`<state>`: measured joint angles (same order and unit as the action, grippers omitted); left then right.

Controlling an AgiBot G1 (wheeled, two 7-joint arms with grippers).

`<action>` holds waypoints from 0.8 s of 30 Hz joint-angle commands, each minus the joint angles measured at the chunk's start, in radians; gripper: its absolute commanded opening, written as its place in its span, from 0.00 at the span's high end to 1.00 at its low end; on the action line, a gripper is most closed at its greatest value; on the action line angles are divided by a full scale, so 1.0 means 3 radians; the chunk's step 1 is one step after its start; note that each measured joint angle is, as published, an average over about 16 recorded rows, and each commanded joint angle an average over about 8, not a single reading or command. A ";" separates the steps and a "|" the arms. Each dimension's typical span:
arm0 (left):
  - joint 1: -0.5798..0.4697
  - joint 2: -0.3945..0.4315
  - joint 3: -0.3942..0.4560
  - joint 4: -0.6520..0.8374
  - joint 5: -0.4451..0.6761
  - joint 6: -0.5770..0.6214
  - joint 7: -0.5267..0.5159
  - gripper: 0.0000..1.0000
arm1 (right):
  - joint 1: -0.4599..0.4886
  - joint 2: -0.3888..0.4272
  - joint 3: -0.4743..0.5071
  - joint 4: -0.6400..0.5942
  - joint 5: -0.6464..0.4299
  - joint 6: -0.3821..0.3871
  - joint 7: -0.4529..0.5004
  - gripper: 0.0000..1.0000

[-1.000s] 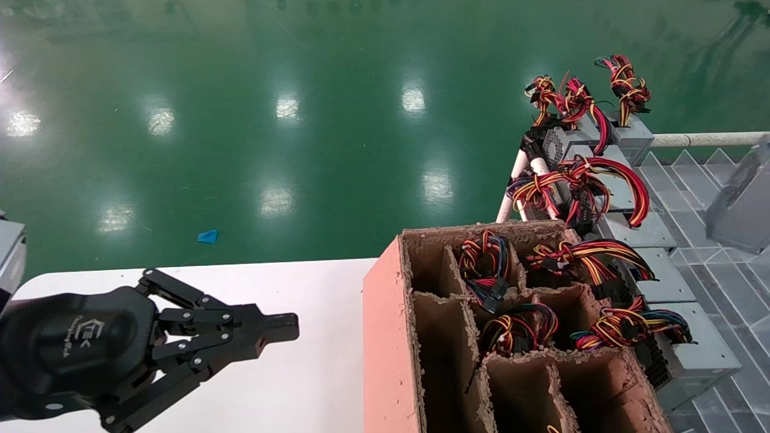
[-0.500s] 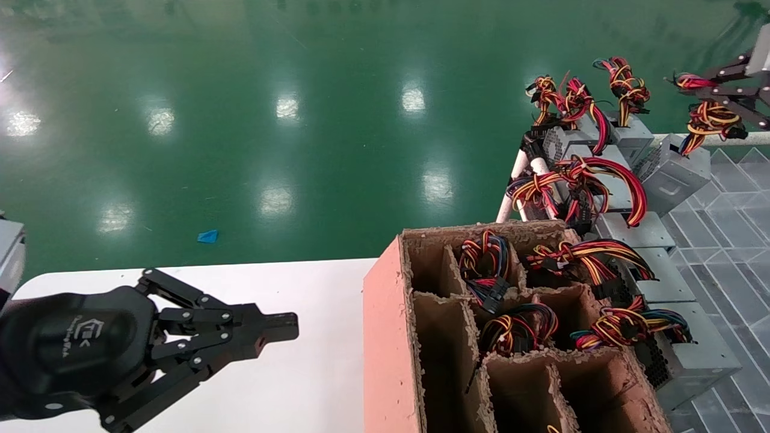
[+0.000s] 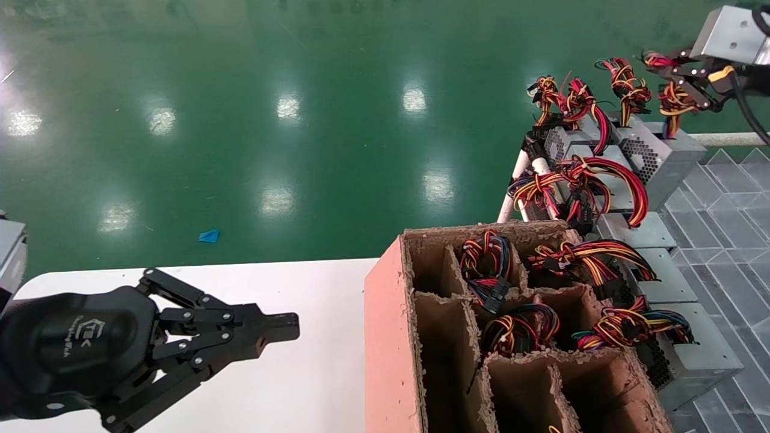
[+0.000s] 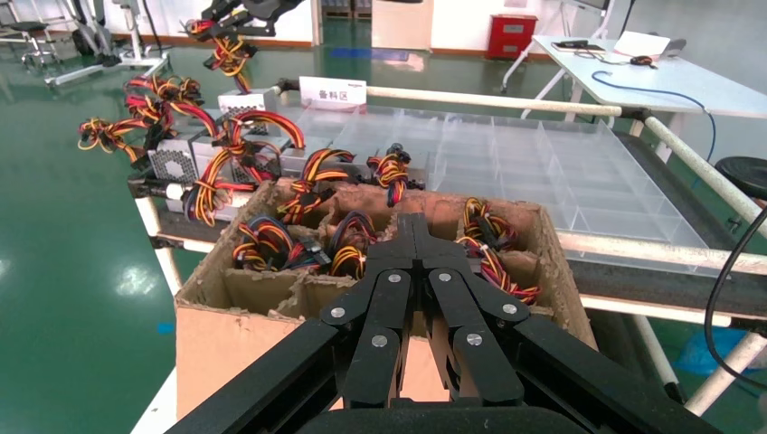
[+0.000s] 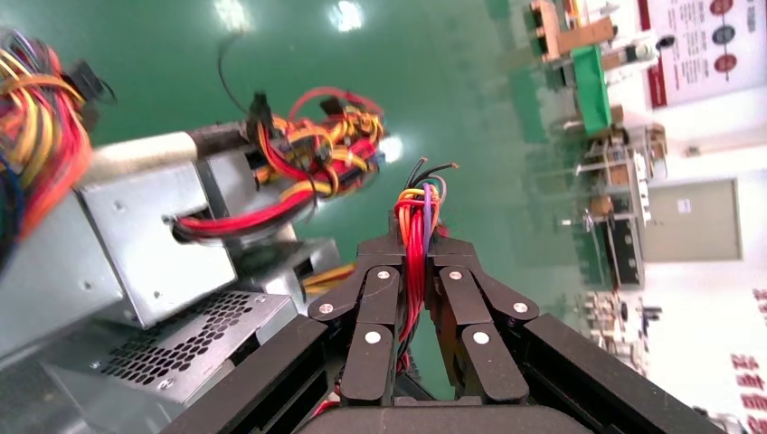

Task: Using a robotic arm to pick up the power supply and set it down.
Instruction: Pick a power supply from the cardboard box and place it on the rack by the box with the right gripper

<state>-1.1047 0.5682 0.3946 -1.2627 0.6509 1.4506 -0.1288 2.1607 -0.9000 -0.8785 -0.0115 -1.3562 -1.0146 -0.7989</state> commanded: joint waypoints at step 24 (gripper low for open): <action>0.0000 0.0000 0.0000 0.0000 0.0000 0.0000 0.0000 1.00 | -0.0244 0.0124 0.0097 0.0029 0.0140 0.0248 -0.0013 1.00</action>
<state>-1.1047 0.5682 0.3947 -1.2627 0.6508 1.4505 -0.1287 2.0851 -0.8687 -0.8486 -0.0035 -1.3131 -0.9443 -0.8021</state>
